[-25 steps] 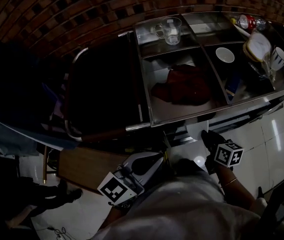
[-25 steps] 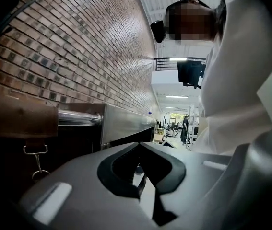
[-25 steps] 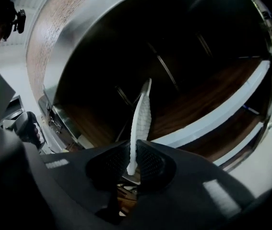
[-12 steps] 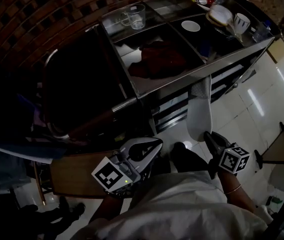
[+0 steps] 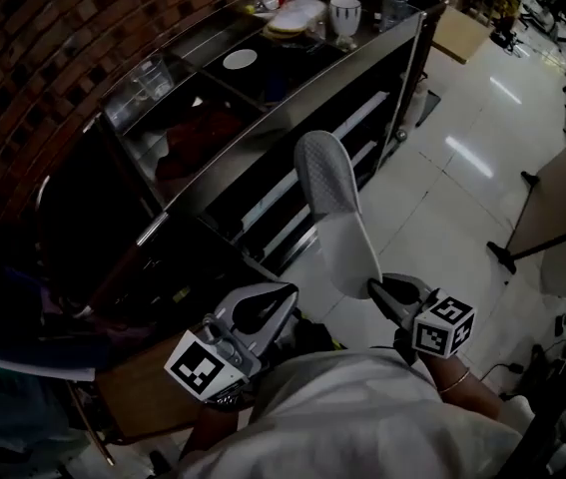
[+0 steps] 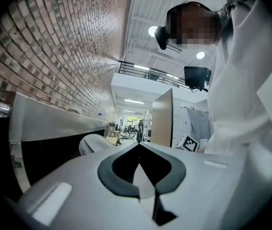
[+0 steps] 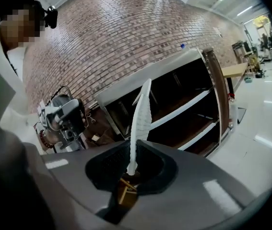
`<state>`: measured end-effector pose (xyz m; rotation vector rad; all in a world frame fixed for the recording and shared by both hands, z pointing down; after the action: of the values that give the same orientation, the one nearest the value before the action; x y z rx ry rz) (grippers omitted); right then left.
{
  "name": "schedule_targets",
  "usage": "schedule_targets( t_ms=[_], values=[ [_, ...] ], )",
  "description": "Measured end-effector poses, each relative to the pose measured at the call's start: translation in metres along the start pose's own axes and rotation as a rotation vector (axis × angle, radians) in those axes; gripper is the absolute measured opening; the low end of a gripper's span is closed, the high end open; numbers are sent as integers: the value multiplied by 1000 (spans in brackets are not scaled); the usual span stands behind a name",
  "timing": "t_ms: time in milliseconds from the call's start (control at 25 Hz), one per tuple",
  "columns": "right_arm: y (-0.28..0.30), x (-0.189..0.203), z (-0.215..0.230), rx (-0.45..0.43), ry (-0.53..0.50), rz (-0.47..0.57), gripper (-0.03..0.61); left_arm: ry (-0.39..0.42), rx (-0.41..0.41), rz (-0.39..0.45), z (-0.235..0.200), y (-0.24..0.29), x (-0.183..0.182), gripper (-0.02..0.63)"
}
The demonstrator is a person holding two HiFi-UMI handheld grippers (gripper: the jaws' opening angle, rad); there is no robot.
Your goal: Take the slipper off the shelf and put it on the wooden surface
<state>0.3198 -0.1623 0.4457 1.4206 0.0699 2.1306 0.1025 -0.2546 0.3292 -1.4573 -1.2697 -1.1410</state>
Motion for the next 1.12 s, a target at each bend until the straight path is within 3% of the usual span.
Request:
schedule_targets(
  t_ms=[80, 320, 440, 560, 840, 1000, 1120],
  values=[
    [-14, 8, 0, -13, -21, -4, 35, -11, -16, -23, 17, 7, 3, -2],
    [-75, 32, -2, -66, -92, -12, 35, -26, -52, 16, 84, 32, 17, -2],
    [-109, 45, -11, -110, -77, -20, 35, -51, -114, 19, 131, 23, 25, -2],
    [-127, 54, -13, -176, -45, -27, 35, -61, -242, 47, 164, -4, 26, -2],
    [-142, 66, -35, -173, -36, -36, 35, -19, -518, 114, 198, -111, 15, -2],
    [-135, 67, -72, -206, -88, -43, 35, 26, -596, 117, 203, -163, 14, -2],
    [-118, 89, -112, -237, -82, -82, 35, 28, -586, 170, 211, -193, 4, -2]
  ],
)
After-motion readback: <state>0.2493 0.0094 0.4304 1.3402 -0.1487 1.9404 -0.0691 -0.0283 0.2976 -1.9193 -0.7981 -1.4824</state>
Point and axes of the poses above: the fingertips, and each gripper's own axes: y forward along the fingers, z to its right, x out of its underside, the point moved 7 cm from there along -y, backward along the fingers, and after that the axes turned 3 degrees about -y, right-handed, at the moved point
